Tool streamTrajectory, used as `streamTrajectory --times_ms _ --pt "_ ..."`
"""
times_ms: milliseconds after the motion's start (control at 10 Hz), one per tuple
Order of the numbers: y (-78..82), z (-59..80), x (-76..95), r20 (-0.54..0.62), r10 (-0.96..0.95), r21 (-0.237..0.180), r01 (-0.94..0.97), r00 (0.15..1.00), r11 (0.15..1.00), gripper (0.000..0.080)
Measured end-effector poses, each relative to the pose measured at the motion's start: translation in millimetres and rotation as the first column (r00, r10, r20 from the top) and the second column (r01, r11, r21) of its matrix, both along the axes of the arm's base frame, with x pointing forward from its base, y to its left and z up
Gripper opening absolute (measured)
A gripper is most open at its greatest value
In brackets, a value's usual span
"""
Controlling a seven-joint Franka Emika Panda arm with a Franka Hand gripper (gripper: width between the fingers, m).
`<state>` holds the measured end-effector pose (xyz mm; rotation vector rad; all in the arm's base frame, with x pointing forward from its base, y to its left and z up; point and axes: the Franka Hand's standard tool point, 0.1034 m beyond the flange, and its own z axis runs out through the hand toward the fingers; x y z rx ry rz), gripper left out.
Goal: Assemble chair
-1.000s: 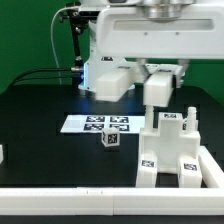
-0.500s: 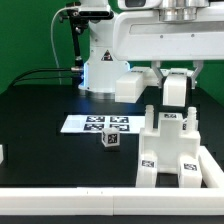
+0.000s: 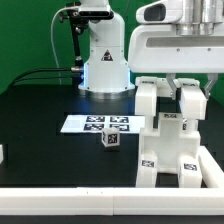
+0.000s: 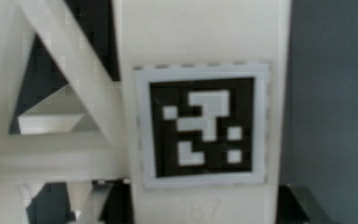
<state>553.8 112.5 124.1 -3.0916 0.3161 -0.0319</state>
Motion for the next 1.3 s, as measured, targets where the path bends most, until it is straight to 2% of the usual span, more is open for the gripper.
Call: streamTrajectory --times_ms 200,600,800,1100,1300 --pt "2.3 -0.6 5.7 0.028 -0.005 0.002 0.005 1.0 1.0 0.0282" --pt "4.7 -21.8 3.5 0.024 0.006 -0.009 -0.005 1.0 1.0 0.0282" --pt "2.1 -24.9 9.2 0.049 0.024 -0.012 -0.023 0.999 1.0 0.0282" --pt "1.6 -24.3 38.2 0.083 0.051 -0.018 -0.05 0.995 0.999 0.0282" --pt "1.8 -24.6 40.4 0.067 0.052 -0.018 -0.051 0.996 0.999 0.0282"
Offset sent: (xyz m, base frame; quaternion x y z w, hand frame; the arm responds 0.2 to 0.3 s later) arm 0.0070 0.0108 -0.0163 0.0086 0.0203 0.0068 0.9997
